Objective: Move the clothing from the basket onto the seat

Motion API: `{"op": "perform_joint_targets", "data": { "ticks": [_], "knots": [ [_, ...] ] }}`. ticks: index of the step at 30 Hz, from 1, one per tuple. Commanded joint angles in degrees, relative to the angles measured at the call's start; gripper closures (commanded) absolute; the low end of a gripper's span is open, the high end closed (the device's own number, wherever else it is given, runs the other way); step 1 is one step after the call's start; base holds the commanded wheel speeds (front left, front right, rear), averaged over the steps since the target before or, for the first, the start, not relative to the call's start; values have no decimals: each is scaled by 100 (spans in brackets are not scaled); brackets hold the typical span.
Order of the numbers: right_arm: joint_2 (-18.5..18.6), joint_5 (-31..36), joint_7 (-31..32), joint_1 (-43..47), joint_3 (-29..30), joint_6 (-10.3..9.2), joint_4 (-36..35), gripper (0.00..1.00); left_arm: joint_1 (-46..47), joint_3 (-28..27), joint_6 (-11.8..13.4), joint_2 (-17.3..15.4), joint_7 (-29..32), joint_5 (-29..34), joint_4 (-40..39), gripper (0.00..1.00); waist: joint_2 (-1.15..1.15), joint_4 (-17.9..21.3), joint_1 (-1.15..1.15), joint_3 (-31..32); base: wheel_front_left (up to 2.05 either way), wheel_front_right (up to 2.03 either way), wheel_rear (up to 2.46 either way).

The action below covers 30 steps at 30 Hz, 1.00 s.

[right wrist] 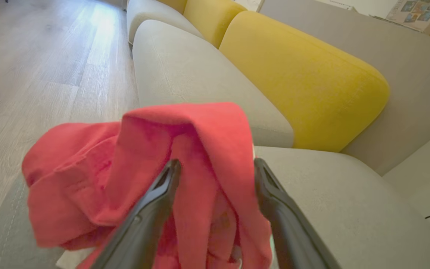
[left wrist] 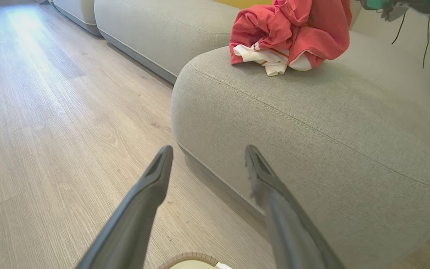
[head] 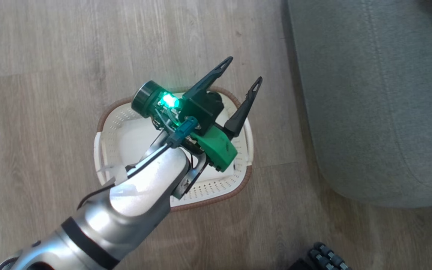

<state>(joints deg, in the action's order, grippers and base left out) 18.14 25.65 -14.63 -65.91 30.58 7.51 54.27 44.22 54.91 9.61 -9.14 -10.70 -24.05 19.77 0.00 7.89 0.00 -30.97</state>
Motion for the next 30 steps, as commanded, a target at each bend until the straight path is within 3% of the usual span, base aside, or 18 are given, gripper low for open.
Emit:
{"op": "perform_joint_targets", "data": {
  "ticks": [1, 14, 24, 30],
  "knots": [
    [-41, -170, -37, 208, -158, -2, -286, 0, -14, -197, 37, -115, -71, -37, -183, 0, 0, 109, 0, 74, 0, 0, 0],
    [-230, -1190, -37, 1082, -1240, -2, -1105, 0, -225, -498, 132, -216, -274, -312, -115, 0, 0, 332, 0, 605, 0, 0, 0],
    [-414, -1829, -37, 1618, -1965, -2, -1567, 0, -705, -1055, 251, -229, -420, -577, 3, 0, 0, -24, 0, 1400, 0, 0, 0],
    [-707, -2168, -37, 2239, -2315, -2, -1920, 0, -1242, -1582, 354, -294, -428, -563, -137, 0, 0, -310, 0, 1871, 0, 0, 0]
  ]
}}
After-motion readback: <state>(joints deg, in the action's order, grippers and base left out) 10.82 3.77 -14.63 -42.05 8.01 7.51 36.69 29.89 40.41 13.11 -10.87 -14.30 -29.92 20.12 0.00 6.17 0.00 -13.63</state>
